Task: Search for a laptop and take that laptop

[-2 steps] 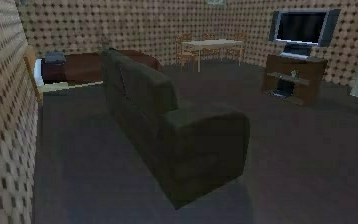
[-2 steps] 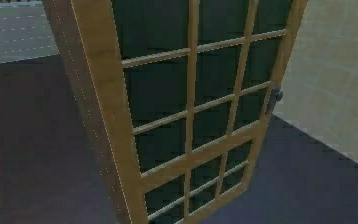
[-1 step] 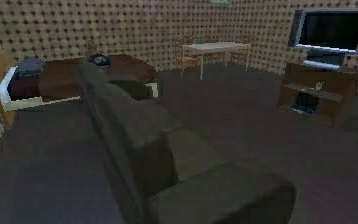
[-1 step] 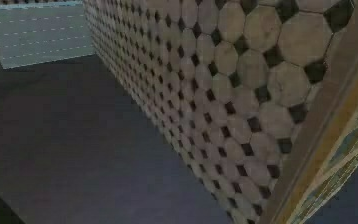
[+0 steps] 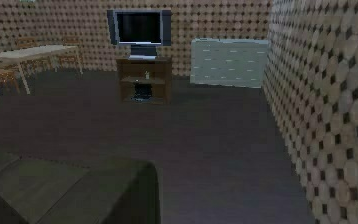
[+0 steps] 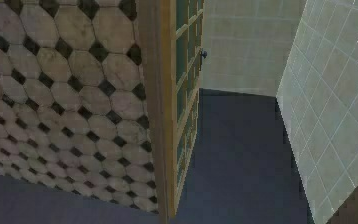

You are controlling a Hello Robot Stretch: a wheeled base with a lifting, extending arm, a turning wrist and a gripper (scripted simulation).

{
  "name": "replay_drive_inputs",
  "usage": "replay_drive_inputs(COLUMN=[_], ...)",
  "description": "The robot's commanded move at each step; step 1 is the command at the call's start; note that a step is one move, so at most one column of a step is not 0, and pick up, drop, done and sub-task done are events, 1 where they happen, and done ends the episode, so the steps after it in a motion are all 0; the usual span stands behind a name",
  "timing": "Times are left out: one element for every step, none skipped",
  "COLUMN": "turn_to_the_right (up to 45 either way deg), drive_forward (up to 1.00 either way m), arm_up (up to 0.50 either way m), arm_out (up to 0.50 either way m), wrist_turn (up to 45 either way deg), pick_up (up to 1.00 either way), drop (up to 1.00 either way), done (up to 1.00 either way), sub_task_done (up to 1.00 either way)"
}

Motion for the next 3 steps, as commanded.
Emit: replay_drive_inputs(turn_to_the_right=[12.0,0.0,15.0], drive_forward=[0.0,1.0,0.0], arm_up=[0.0,0.0,0.0], arm_out=[0.0,0.0,0.0], wrist_turn=[0.0,0.0,0.0], pick_up=[0.0,0.0,0.0], drop=[0.0,0.0,0.0], done=[0.0,0.0,0.0], sub_task_done=[0.0,0.0,0.0])
